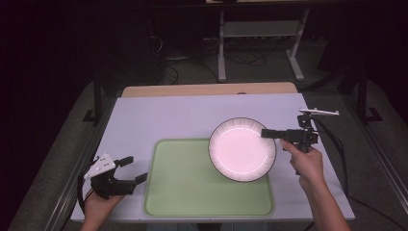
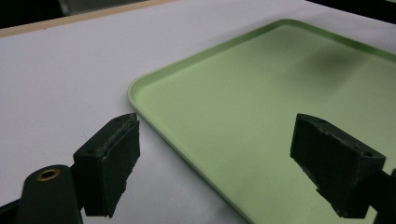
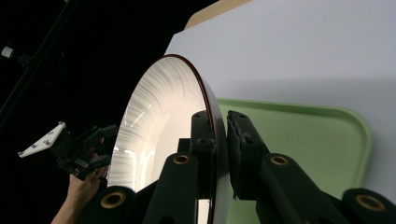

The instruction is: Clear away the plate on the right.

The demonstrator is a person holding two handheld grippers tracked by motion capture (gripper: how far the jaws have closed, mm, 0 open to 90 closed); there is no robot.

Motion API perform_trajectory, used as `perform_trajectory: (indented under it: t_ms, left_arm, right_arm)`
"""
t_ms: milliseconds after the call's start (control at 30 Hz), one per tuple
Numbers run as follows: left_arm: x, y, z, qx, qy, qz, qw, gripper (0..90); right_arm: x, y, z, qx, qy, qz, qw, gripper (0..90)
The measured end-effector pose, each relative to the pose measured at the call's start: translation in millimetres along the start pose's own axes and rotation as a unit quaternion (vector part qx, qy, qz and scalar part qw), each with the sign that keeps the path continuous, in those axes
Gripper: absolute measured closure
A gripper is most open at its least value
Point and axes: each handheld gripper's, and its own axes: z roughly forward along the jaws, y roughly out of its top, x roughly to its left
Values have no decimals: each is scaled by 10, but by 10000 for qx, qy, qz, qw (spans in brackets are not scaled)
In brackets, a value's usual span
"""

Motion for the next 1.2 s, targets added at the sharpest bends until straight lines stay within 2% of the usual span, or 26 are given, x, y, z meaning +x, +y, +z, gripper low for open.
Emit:
perform_trajectory:
  t_ms: [267,567,900,1200]
  left_arm:
    - [5,-1,0,-7,0,-5,10000,156]
    - [3,-1,2,-6,-5,-1,10000,156]
    - [8,-2,5,-4,-12,-13,10000,156]
    - [10,-3,7,-3,-20,-19,10000,156]
  right_arm:
    - [59,-35,239,119,34,-17,9999,807]
    - [53,-114,456,243,17,-3,9997,802]
    - [8,-247,721,377,-205,39,9991,801]
    - [-9,-368,950,457,-238,141,9986,798]
